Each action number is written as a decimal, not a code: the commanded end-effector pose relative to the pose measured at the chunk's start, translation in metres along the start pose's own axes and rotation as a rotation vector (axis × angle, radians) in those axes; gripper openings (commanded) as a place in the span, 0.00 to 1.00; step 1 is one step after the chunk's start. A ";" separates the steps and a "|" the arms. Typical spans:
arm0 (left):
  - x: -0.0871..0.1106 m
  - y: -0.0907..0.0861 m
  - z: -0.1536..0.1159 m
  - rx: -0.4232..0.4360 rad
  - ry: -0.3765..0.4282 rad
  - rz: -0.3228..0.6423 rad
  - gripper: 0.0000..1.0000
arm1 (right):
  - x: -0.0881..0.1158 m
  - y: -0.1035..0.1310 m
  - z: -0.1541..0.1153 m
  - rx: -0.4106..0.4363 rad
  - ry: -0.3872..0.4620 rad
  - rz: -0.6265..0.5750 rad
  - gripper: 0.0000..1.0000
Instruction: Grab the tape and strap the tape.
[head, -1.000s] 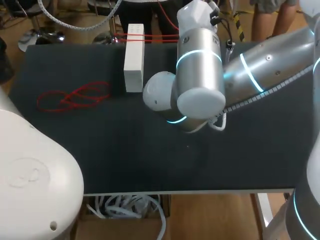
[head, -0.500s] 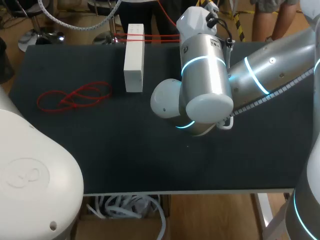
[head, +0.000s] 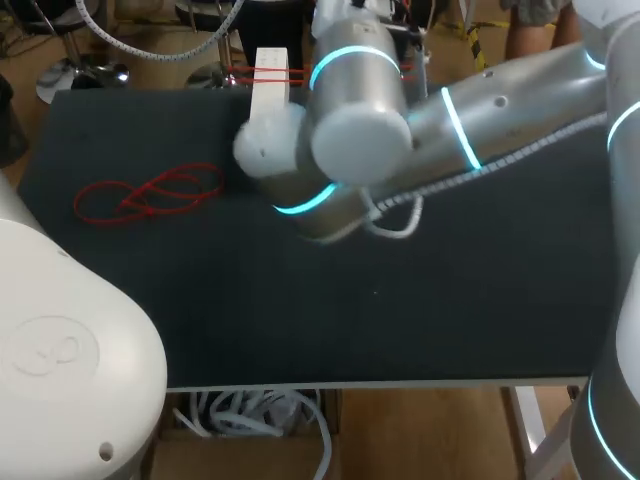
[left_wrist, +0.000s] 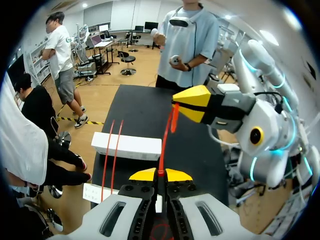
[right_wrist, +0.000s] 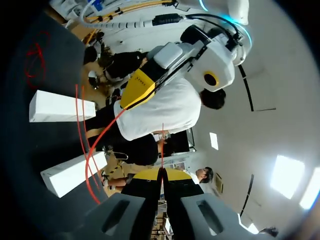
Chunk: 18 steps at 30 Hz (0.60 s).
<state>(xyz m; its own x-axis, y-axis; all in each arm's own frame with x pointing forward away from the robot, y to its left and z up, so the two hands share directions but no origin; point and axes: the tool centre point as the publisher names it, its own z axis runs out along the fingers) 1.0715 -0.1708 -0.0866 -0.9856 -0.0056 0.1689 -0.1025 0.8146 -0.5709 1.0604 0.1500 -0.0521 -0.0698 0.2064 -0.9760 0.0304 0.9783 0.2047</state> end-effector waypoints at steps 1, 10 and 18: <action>0.001 -0.001 -0.001 -0.004 -0.001 -0.002 0.00 | -0.007 0.007 0.009 0.022 0.055 -0.061 0.00; 0.001 -0.001 -0.001 -0.004 -0.001 -0.002 0.00 | 0.000 0.004 0.015 -0.068 0.065 -0.205 0.00; 0.001 -0.001 -0.001 -0.004 -0.001 -0.002 0.00 | 0.009 -0.010 0.009 -0.126 0.031 -0.268 0.00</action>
<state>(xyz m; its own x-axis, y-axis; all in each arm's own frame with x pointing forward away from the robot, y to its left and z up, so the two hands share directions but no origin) 1.0714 -0.1708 -0.0866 -0.9856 -0.0055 0.1689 -0.1024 0.8145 -0.5711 1.0719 0.1509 -0.0568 -0.1032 -0.0525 -0.9933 -0.0518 0.9975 -0.0473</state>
